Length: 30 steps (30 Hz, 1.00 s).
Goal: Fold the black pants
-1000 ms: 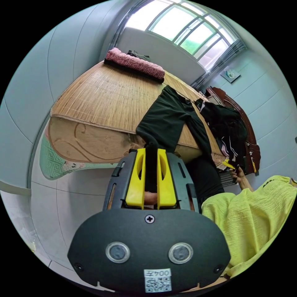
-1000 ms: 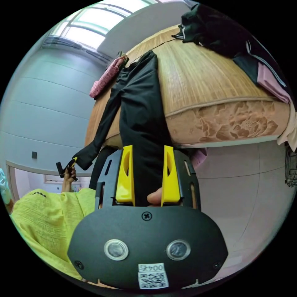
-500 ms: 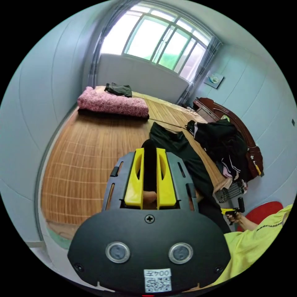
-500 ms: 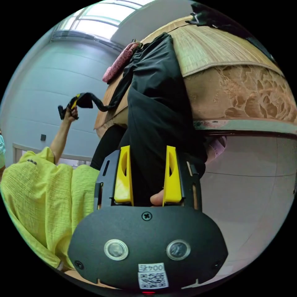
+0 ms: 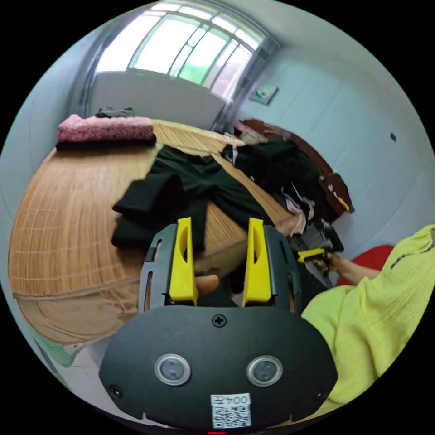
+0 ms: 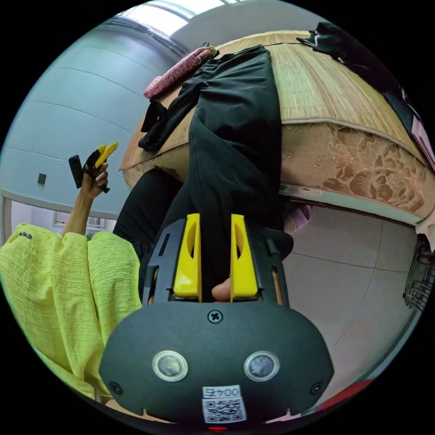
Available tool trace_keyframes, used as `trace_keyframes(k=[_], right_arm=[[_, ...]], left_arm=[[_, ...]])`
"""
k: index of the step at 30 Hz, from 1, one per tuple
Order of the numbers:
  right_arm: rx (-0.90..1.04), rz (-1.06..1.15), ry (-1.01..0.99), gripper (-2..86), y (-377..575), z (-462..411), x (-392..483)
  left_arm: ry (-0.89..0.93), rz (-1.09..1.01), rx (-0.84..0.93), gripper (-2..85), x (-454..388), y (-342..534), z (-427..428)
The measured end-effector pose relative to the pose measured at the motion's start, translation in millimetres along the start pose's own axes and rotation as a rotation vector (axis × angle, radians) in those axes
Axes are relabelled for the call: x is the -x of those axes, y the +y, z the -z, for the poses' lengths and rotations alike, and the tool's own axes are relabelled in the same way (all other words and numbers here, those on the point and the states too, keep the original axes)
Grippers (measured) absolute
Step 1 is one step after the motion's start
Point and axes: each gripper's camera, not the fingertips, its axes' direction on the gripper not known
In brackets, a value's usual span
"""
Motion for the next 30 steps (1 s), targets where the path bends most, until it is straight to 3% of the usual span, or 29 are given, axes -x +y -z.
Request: trace_keyframes(k=[5,13,18,25,30], right_arm=[[0.050,0.045,0.016,5.5,-16,14,12],[-0.062,0.221,-0.079,4.7,-48,50,98],[-0.117,0.192,-0.189,4.6,-73,31,126],[-0.227,0.139,-0.287,4.4,-90,14,144],[-0.248,0.184,-0.294,4.6,-97,12,163]], left_arm=[[0.074,-0.035,0.089,14.6,-40,24,-38],[0.061,-0.076,0.028,5.6,-53,34,-35],[0.096,-0.105,0.026,3.6,-66,37,-51],[0.204,-0.220,0.099,15.0,-99,42,-86],[0.227,-0.268,0.097,17.6,-118,51,-103]])
